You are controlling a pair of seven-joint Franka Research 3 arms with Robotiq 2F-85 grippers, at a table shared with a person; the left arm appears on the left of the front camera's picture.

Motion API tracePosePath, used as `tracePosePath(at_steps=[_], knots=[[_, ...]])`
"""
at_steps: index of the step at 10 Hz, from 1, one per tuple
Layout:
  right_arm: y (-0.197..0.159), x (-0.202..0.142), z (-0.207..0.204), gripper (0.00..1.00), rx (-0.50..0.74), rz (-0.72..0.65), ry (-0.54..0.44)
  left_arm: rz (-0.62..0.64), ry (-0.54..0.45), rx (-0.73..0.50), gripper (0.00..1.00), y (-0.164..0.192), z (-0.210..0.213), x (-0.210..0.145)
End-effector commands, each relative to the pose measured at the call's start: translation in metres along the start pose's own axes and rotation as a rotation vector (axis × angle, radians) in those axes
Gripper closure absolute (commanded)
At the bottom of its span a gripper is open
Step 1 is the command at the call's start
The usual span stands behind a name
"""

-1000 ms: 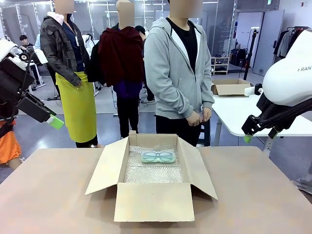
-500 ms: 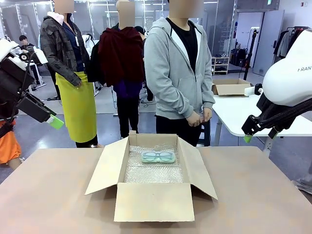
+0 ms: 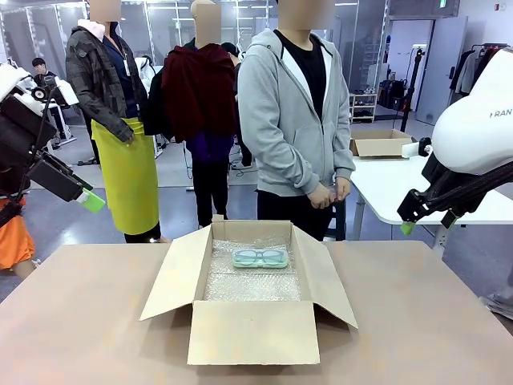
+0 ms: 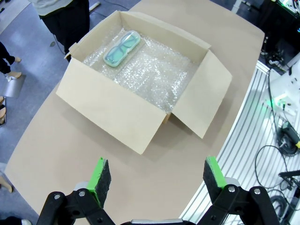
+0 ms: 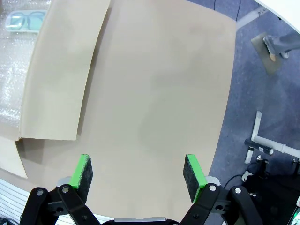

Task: Pack the glasses set securely to prepare it for shipping.
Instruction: Put the Glasses case from the right side of the table into the Package Box.

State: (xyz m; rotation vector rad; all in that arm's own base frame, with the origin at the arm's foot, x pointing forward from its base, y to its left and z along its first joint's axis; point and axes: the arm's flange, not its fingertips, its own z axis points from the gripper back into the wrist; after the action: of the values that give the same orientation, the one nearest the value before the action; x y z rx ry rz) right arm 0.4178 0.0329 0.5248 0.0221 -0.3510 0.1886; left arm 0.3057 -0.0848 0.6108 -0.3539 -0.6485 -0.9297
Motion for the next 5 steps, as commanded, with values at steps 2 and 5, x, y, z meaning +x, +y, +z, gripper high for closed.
tracePosePath(at_steps=[2, 5], knots=[[0.0001, 0.0000, 0.0000, 0.02, 0.000, 0.000, 0.000, -0.005, -0.009, -0.011, 0.00, 0.0002, 0.0026, 0.0003], [0.0001, 0.0000, 0.0000, 0.02, 0.000, 0.000, 0.000, -0.005, -0.009, -0.011, 0.00, 0.0002, 0.0026, 0.0003]])
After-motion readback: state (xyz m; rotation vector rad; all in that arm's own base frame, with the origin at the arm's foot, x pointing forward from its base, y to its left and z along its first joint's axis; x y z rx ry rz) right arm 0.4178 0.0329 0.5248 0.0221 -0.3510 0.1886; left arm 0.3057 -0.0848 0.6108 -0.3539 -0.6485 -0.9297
